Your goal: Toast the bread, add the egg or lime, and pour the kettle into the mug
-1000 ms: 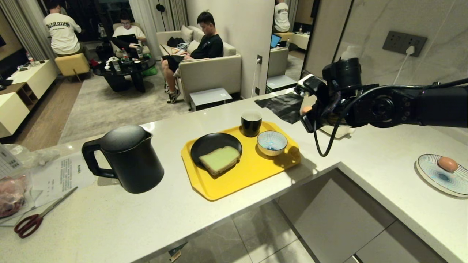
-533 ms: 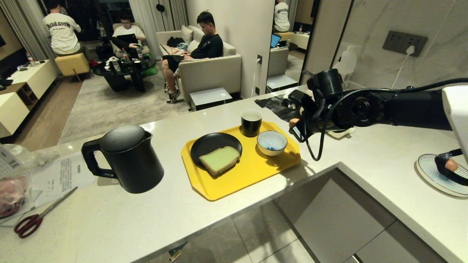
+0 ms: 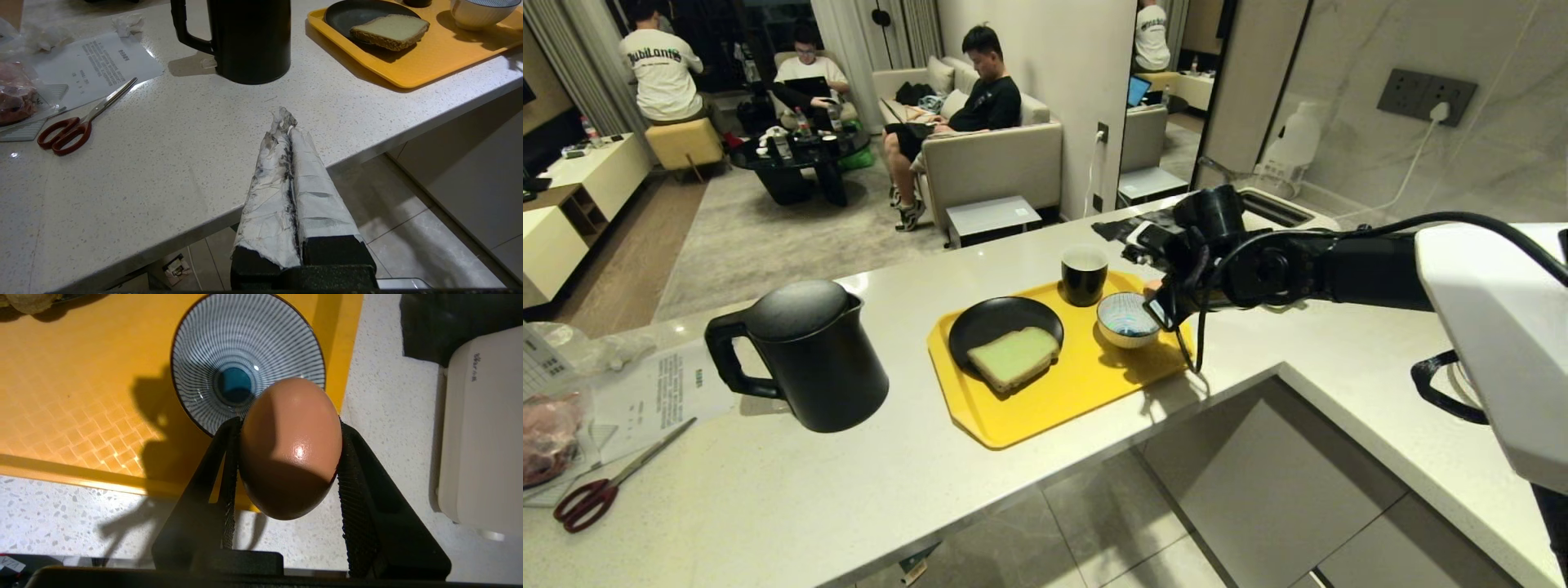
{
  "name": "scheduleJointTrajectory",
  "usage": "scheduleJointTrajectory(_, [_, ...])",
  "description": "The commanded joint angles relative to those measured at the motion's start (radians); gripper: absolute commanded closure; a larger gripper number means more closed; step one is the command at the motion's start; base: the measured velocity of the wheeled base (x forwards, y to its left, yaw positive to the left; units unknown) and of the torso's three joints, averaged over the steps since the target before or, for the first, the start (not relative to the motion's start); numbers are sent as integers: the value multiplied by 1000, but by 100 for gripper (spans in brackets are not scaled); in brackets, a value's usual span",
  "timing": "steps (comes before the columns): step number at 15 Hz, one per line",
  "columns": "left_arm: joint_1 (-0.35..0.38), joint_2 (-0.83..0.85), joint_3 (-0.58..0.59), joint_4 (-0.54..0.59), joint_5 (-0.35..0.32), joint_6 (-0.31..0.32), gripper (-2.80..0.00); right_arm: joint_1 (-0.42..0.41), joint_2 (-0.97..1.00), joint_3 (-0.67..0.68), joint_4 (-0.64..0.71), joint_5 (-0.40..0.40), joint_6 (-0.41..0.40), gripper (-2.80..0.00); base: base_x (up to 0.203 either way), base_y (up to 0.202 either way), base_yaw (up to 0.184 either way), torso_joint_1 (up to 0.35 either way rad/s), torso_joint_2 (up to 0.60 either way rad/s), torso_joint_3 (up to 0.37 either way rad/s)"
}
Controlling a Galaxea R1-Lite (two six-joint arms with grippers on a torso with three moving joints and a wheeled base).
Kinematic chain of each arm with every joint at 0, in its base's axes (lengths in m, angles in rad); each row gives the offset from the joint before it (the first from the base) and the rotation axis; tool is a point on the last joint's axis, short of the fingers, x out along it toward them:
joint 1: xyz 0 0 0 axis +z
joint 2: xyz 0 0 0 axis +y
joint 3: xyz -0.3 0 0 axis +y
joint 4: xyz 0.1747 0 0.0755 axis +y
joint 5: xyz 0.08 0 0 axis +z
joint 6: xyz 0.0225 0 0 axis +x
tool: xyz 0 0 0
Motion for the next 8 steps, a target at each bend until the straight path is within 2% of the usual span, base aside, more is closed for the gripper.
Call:
scheduleJointTrajectory(1, [0,-3,0,0,0,0,0,17,36,-3,-13,1,-6,0,0,0,0,0,0,0])
scheduleJointTrajectory(8, [0,-3,0,0,0,0,0,35,106,-14,-129,-2,-16,0,0,0,0,0,0,0])
